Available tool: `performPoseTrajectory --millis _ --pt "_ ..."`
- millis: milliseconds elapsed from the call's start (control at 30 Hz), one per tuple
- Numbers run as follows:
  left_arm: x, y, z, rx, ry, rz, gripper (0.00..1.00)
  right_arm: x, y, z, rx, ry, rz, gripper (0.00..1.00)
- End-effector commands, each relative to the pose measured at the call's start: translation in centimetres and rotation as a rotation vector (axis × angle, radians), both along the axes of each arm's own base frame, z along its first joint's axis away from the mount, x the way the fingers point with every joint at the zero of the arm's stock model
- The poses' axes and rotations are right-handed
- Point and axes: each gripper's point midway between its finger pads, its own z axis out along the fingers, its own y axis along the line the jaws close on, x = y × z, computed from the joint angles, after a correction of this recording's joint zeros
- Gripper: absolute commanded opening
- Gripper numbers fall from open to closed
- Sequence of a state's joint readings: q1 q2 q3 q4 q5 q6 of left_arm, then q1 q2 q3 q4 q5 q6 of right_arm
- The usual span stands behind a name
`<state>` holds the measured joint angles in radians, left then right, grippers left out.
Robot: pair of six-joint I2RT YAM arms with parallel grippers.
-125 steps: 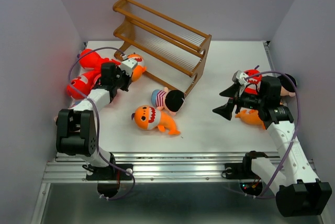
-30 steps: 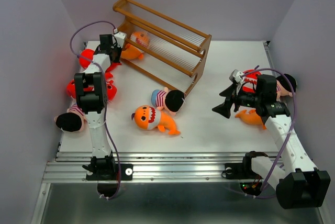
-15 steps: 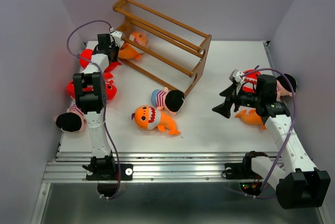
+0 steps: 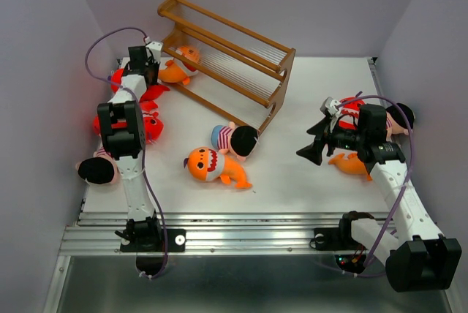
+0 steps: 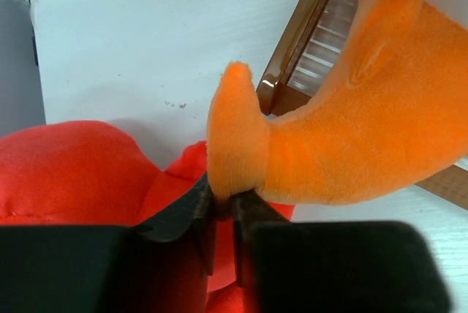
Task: Place and organize the stuffed toys onto the shelf
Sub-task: Place the stuffed toy onto shelf
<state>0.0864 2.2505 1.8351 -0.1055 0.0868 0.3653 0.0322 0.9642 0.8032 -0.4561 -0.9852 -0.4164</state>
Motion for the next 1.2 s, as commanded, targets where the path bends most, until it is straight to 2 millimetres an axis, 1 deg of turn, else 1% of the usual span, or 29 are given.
performPoseTrajectory --millis 0,67,100,133,300,333,400,433,500,533,600,633,733,1000,1067,1100,1133,1167 --pt "1.0 0.2 4.0 0.000 -0.090 0.015 0.32 0.4 -0.2 0.5 -0.007 -0.046 -0.003 1.00" --pt "0.9 0.2 4.3 0.002 -0.099 0.016 0.40 0.4 -0.2 0.4 -0.007 -0.046 -0.003 1.00" --pt "0.7 0.2 4.1 0.001 -0.096 0.018 0.44 0.4 -0.2 0.5 -0.007 -0.048 -0.003 1.00" --pt "0.7 0.3 4.4 0.006 -0.101 0.019 0.48 0.4 -0.2 0.4 -0.007 -0.046 -0.003 1.00" --pt "0.2 0.7 4.8 0.016 -0.099 0.034 0.56 0.4 -0.2 0.5 -0.009 -0.051 -0.003 1.00" --pt "0.1 0.8 4.9 0.020 -0.100 0.039 0.60 0.5 -0.2 0.5 -0.009 -0.051 -0.005 1.00" --pt "-0.2 1.1 4.8 0.030 -0.097 0.055 0.64 0.4 -0.2 0.5 -0.009 -0.051 -0.003 1.00" --pt "-0.4 1.5 5.1 0.032 -0.101 0.063 0.68 0.4 -0.2 0.5 -0.009 -0.049 -0.003 1.00" --pt "-0.7 1.9 5.3 0.034 -0.104 0.076 0.69 0.4 -0.2 0.5 -0.009 -0.052 -0.003 1.00" --pt "-0.8 2.2 5.9 0.034 -0.111 0.084 0.74 0.4 -0.2 0.6 -0.008 -0.054 -0.003 1.00" --pt "-1.1 2.6 6.2 0.033 -0.116 0.095 0.74 0.3 -0.2 0.6 -0.008 -0.053 -0.002 1.00" --pt "-1.3 2.7 6.9 0.031 -0.130 0.099 0.74 0.4 -0.2 0.6 -0.008 -0.055 -0.002 1.00" --pt "-1.7 3.2 8.1 0.035 -0.151 0.109 0.75 0.3 -0.2 0.7 -0.009 -0.059 0.000 1.00" --pt "-3.0 3.5 9.4 0.027 -0.169 0.123 0.75 0.1 -0.1 0.7 -0.010 -0.062 0.011 1.00" --pt "-3.3 3.1 10.9 0.013 -0.201 0.115 0.76 0.0 -0.1 0.5 -0.013 -0.057 0.018 1.00" --pt "-3.7 2.7 10.7 -0.013 -0.200 0.110 0.77 -0.1 0.0 0.5 -0.008 -0.054 0.030 1.00" --pt "-4.1 2.5 12.4 -0.026 -0.239 0.112 0.82 -0.3 0.0 0.5 -0.011 -0.053 0.042 1.00" --pt "-4.4 2.2 12.9 -0.047 -0.251 0.111 0.86 -0.4 0.1 0.5 -0.010 -0.053 0.051 1.00"
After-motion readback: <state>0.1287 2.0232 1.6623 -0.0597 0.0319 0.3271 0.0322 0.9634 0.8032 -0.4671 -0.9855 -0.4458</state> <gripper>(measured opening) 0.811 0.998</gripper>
